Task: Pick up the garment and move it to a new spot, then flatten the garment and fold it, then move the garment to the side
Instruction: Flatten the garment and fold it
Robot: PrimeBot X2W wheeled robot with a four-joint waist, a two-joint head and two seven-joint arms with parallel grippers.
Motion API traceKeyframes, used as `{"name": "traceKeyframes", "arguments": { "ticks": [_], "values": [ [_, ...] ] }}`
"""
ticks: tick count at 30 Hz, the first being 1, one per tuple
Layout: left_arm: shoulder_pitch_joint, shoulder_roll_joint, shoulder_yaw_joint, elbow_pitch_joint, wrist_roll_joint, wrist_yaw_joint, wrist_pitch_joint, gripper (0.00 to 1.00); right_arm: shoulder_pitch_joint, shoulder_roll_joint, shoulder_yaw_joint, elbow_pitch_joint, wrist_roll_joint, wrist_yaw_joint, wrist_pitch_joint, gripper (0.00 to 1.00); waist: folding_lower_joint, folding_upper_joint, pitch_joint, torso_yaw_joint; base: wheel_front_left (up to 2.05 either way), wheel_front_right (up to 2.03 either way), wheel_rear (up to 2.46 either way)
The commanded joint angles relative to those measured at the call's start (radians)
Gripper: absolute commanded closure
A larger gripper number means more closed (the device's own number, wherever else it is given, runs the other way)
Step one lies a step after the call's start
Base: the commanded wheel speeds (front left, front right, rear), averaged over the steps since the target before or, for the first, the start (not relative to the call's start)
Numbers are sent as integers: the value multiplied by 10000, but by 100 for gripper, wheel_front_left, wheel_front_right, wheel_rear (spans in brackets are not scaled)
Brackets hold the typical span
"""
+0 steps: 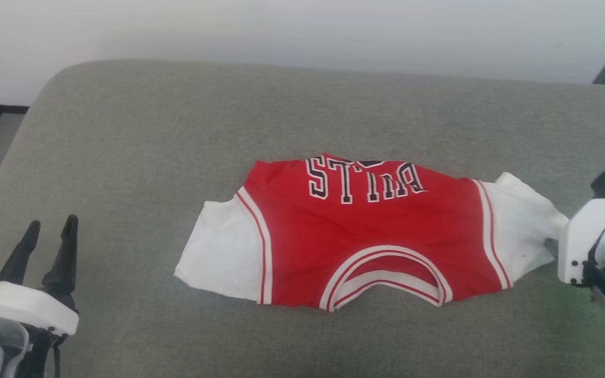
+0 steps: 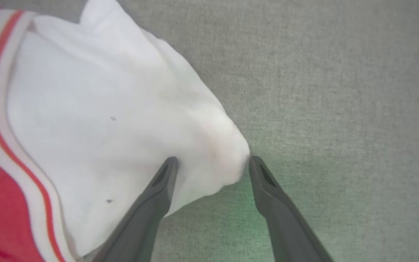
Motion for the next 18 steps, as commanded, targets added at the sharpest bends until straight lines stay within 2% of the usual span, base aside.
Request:
{"name": "traceKeyframes", "arguments": {
  "ticks": [1, 6, 9, 12, 18],
  "values": [
    [-158, 151, -31, -128, -24, -31, 145, 0, -85, 83, 24, -119, -18, 5, -24, 0, 0, 0, -89, -173, 0, 0, 0],
    [-195, 531, -245, -744, -539, -30, 1484, 0, -127, 279, 123, -1116, -82, 3, -460, 0, 0, 0, -270, -676, 0, 0, 0],
    [-255, 766, -354, -1077, -981, 139, 2656, 0, 20, 505, 54, -1855, -106, 3, -1012, 0, 0, 0, -374, -985, 0, 0, 0],
    [-319, 972, -557, -1366, -1377, 395, 4029, 0, 254, 851, -289, -2554, -298, 3, -1678, 0, 0, 0, -478, -1270, 0, 0, 0],
    [-591, 1471, -1003, -1650, -1973, 1239, 6719, 0, 761, 1843, -1002, -3829, -844, 3, -2514, 0, 0, 0, -539, -1764, 0, 0, 0]
  ]
}}
